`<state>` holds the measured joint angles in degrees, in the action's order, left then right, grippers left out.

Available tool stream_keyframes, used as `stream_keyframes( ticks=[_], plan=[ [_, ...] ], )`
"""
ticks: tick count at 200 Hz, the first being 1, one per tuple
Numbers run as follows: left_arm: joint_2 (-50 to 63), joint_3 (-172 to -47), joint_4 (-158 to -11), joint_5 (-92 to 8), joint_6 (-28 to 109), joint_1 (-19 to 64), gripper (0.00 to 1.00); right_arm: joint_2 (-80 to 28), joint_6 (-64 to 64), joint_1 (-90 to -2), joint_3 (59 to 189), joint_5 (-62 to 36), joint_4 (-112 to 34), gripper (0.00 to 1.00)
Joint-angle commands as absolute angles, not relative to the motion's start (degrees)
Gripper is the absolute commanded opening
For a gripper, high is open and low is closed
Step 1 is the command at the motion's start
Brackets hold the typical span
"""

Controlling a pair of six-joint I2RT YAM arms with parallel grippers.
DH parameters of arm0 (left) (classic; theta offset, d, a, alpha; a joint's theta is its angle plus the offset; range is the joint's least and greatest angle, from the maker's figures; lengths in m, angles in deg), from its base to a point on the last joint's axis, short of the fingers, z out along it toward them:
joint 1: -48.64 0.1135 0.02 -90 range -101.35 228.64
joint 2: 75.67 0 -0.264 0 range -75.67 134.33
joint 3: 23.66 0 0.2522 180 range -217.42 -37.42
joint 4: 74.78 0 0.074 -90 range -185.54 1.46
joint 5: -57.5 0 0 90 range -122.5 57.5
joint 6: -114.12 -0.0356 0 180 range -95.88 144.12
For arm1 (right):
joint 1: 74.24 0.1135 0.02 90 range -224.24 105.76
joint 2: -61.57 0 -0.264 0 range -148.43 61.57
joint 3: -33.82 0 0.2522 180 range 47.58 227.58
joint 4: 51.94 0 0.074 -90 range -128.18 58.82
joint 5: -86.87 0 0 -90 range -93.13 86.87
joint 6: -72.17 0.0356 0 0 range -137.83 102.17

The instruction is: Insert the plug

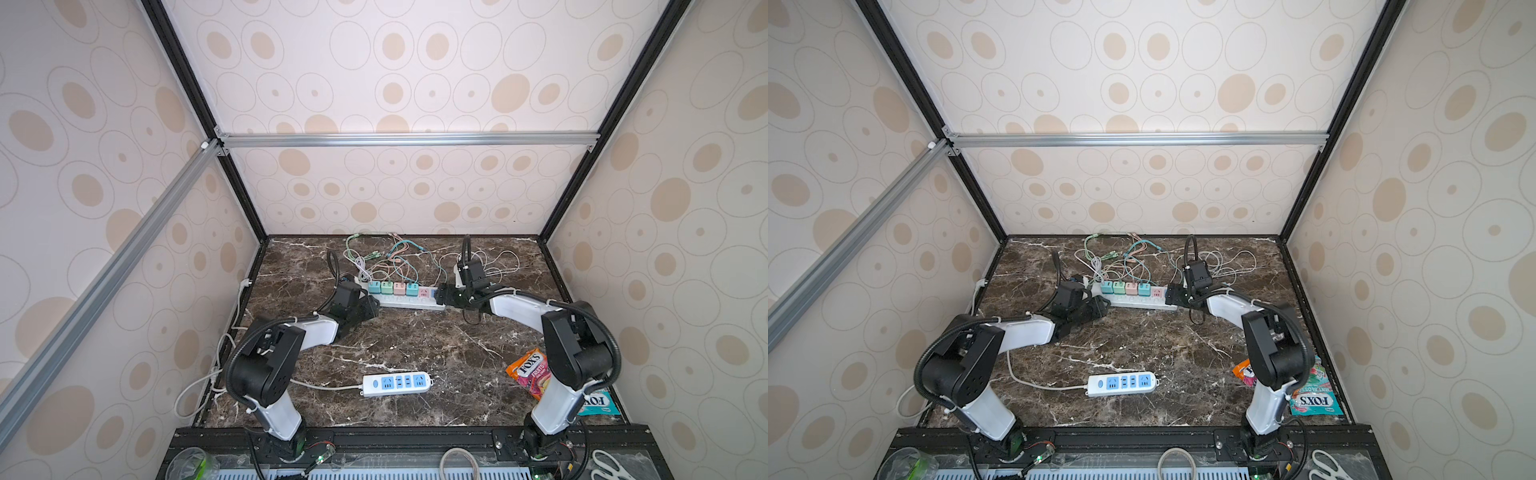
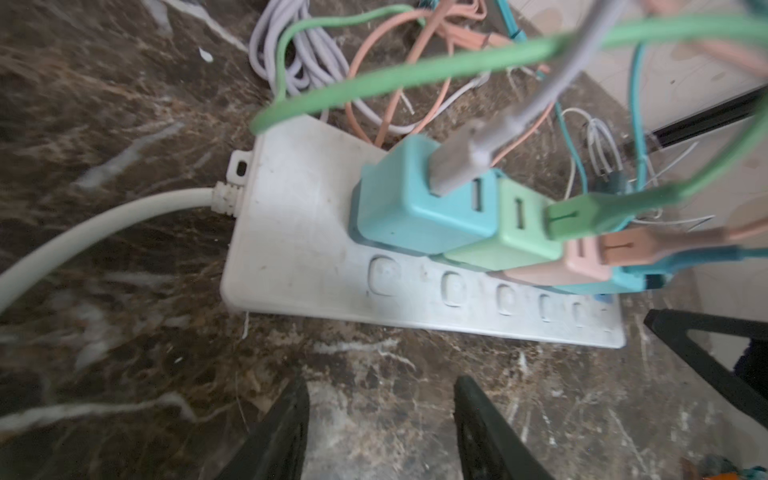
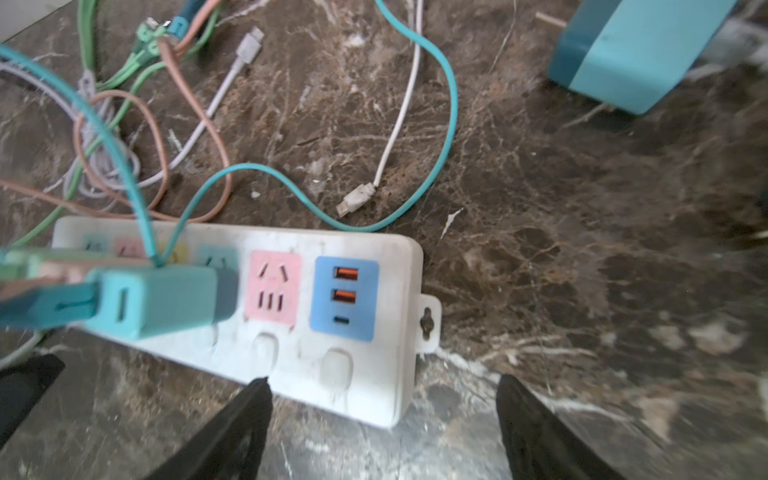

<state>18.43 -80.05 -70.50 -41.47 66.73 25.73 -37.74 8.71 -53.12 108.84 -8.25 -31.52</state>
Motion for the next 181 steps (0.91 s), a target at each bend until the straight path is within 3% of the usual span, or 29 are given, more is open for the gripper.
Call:
stream_keyframes(
  ticks=[1,31,67,126,181],
  plan=[
    [12.87,-77.92,-71.64,-39.74,67.80,26.15,0.64,-31.59,1.54,-52.59,106.10,-9.04,-28.57,1.00],
    [5.09,-73.18,-70.18,-34.49,68.05,26.12,0.82,-24.62,-9.80,-49.91,101.73,-11.58,-29.45,1.00],
    [-2.08,-70.43,-70.93,-27.36,67.30,26.14,0.93,-20.07,-20.99,-46.20,98.26,-20.72,-30.11,1.00],
    [-7.66,-68.16,-70.58,-21.78,67.87,26.27,0.98,-21.81,-39.72,-32.76,99.94,-27.43,-19.25,1.00],
    [-11.56,-65.64,-71.36,-15.07,71.19,26.25,0.99,-28.94,-51.05,-20.58,104.26,-21.74,-11.62,1.00]
  ],
)
